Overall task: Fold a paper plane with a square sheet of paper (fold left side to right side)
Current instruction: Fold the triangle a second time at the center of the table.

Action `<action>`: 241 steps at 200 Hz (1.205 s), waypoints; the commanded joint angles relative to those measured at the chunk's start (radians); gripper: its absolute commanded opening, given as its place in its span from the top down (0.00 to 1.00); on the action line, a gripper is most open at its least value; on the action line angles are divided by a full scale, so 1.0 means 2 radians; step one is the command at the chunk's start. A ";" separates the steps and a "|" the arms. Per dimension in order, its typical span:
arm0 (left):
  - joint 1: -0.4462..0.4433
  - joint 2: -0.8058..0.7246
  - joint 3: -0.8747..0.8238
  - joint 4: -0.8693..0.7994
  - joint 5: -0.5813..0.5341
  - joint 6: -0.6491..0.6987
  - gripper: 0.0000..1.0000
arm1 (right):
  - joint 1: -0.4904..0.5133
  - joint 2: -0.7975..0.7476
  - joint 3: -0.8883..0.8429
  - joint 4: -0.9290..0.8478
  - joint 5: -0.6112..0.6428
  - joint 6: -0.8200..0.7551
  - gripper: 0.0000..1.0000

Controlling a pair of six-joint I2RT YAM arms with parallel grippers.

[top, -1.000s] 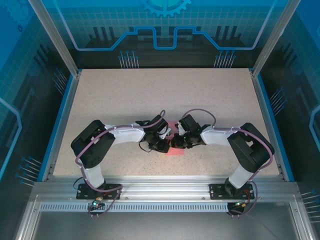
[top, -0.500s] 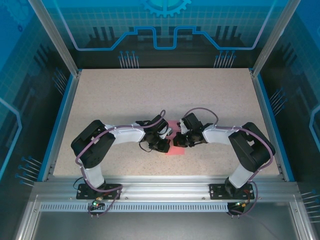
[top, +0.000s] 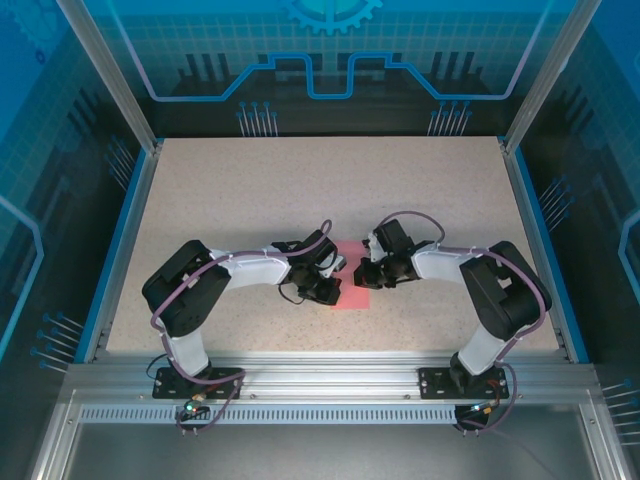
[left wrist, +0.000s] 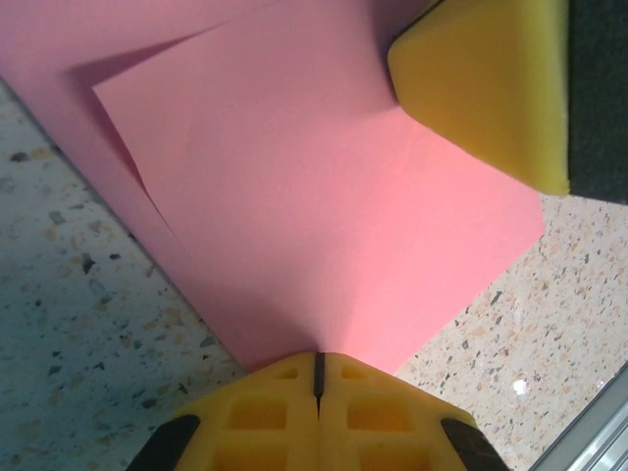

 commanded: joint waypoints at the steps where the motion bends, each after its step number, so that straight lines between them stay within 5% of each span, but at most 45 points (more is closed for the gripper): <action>1: -0.004 0.012 -0.007 -0.045 -0.018 0.012 0.97 | -0.029 0.013 0.008 -0.019 0.038 -0.019 1.00; 140: -0.010 0.006 -0.007 -0.044 -0.025 0.013 0.96 | -0.101 -0.012 0.030 -0.045 0.009 -0.055 0.99; 191: -0.012 0.003 -0.005 -0.042 -0.027 0.013 0.96 | -0.039 -0.059 -0.008 -0.001 -0.031 0.000 0.99; 241: -0.014 0.003 -0.002 -0.042 -0.027 0.013 0.96 | 0.016 -0.022 -0.014 0.047 -0.047 0.039 0.99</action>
